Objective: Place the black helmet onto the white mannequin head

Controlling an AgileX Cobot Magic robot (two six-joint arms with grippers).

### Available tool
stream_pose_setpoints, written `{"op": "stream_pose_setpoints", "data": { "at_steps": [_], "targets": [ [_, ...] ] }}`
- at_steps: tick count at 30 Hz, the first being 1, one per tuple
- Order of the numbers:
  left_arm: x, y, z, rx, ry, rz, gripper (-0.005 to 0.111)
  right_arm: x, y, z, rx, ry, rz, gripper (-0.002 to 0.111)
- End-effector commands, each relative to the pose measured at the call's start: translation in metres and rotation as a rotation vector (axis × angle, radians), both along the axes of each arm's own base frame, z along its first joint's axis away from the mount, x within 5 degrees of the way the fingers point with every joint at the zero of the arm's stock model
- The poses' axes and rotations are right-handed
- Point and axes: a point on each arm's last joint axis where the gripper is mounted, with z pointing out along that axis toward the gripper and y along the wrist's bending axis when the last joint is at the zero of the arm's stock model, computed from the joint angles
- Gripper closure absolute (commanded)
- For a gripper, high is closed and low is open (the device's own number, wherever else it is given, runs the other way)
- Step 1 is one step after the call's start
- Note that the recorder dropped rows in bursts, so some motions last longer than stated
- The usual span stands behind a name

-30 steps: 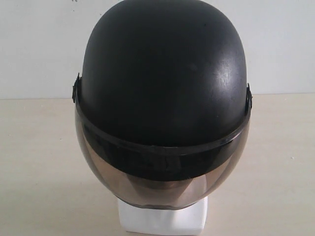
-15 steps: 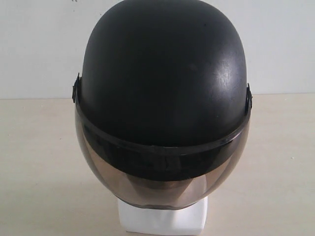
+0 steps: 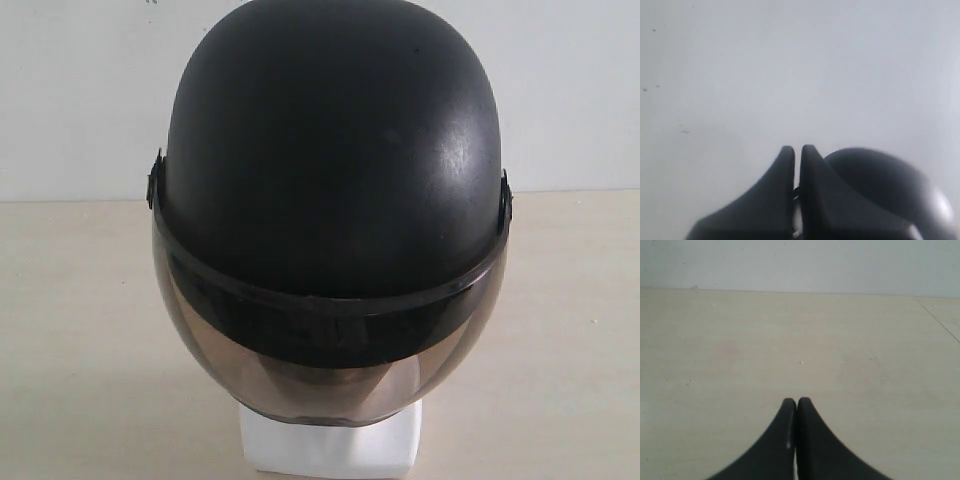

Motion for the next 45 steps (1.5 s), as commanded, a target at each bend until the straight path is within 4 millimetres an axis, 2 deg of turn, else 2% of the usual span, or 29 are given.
{"op": "stream_pose_setpoints", "data": {
  "at_steps": [1,3,4,6,8,10,15,18,23,27,29,31,34,41,45],
  "targets": [
    [-0.032,-0.009,0.011,-0.347,-0.108,-0.257,0.102,0.0,0.0,0.001,-0.002,-0.009,0.004,0.108],
    [-0.042,-0.01,0.017,-0.492,-0.153,-0.364,0.102,0.0,0.0,0.001,-0.002,-0.009,0.004,0.108],
    [-0.045,-0.009,0.018,-0.504,-0.179,-0.372,0.102,0.0,0.0,0.001,-0.002,-0.009,0.004,0.108],
    [-0.045,-0.009,0.019,-0.347,-0.25,-0.28,0.102,0.0,0.0,0.001,-0.002,-0.009,0.004,0.108],
    [-0.042,-0.004,0.017,-0.029,-0.344,-0.039,0.102,0.0,0.0,0.001,-0.002,-0.009,0.004,0.108],
    [-0.036,0.003,0.012,0.17,-0.386,0.158,0.102,0.0,0.0,0.001,-0.002,-0.009,0.004,0.108],
    [-0.022,0.02,-0.009,0.091,-0.363,0.316,0.102,0.0,0.0,0.001,-0.002,-0.009,0.004,0.108],
    [-0.009,0.027,-0.032,0.112,-0.237,0.387,0.102,0.0,0.0,0.001,-0.002,-0.009,0.004,0.108],
    [0.014,0.031,-0.092,0.193,0.032,0.405,0.102,0.0,0.0,0.001,-0.002,-0.009,0.004,0.108],
    [0.024,0.032,-0.136,0.178,0.187,0.388,0.102,0.0,0.0,0.001,-0.002,-0.009,0.004,0.108],
    [0.024,0.033,-0.141,0.131,0.224,0.379,0.102,0.0,0.0,0.001,-0.002,-0.009,0.004,0.108],
    [0.023,0.033,-0.157,0.124,0.395,0.368,0.102,0.0,0.0,0.001,-0.002,-0.009,0.004,0.108],
    [0.02,0.033,-0.17,0.132,0.528,0.361,0.102,0.0,0.0,0.001,-0.002,-0.009,0.004,0.108],
    [0.019,0.033,-0.17,0.153,0.53,0.362,0.102,0.0,0.0,0.001,-0.002,-0.009,0.004,0.108],
    [0.019,0.033,-0.17,0.283,0.517,0.367,0.102,0.0,0.0,0.001,-0.002,-0.009,0.004,0.108]
  ]
}}
